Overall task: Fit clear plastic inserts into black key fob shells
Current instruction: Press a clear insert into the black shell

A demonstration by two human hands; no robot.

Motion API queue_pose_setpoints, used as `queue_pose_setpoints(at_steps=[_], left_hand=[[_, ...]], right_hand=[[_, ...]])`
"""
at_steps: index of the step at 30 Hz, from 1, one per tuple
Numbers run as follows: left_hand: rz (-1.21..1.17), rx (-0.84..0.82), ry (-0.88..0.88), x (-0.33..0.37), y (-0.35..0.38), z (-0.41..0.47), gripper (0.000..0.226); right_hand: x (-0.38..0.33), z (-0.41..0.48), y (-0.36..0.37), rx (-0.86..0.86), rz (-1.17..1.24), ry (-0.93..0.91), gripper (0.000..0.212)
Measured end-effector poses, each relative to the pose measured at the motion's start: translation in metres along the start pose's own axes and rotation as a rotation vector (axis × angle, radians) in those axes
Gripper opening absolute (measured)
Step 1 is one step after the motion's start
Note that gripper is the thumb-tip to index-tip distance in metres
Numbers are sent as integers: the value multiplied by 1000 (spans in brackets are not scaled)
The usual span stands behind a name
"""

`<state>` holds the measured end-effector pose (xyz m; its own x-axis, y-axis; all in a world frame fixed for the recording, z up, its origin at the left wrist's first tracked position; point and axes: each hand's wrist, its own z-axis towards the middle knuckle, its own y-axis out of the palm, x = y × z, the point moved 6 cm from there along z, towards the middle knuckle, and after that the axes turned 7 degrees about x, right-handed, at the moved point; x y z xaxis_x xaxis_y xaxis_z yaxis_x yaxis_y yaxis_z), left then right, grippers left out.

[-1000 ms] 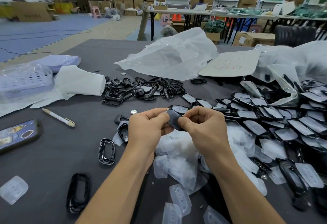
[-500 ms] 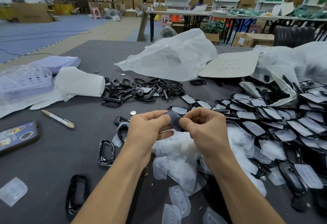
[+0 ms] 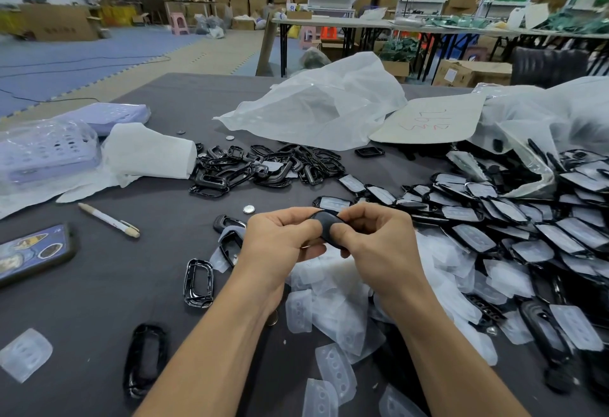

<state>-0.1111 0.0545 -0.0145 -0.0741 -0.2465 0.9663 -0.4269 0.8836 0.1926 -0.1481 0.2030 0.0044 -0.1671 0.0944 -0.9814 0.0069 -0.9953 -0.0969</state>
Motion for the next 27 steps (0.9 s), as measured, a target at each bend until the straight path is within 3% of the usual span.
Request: queue_pose_setpoints(at_steps=[6, 18, 23, 27], left_hand=[[74, -10, 2, -1, -4, 2, 17], [-32, 90, -16, -2, -4, 2, 14], [189, 102, 192, 9, -2, -1, 32], [224, 150, 238, 10, -4, -1, 33]], right_hand=[[0, 0, 0, -5, 22, 5, 25], [4, 2, -4, 56, 161, 88, 24], [1, 3, -4, 58, 121, 35, 28], [3, 4, -4, 39, 108, 54, 32]])
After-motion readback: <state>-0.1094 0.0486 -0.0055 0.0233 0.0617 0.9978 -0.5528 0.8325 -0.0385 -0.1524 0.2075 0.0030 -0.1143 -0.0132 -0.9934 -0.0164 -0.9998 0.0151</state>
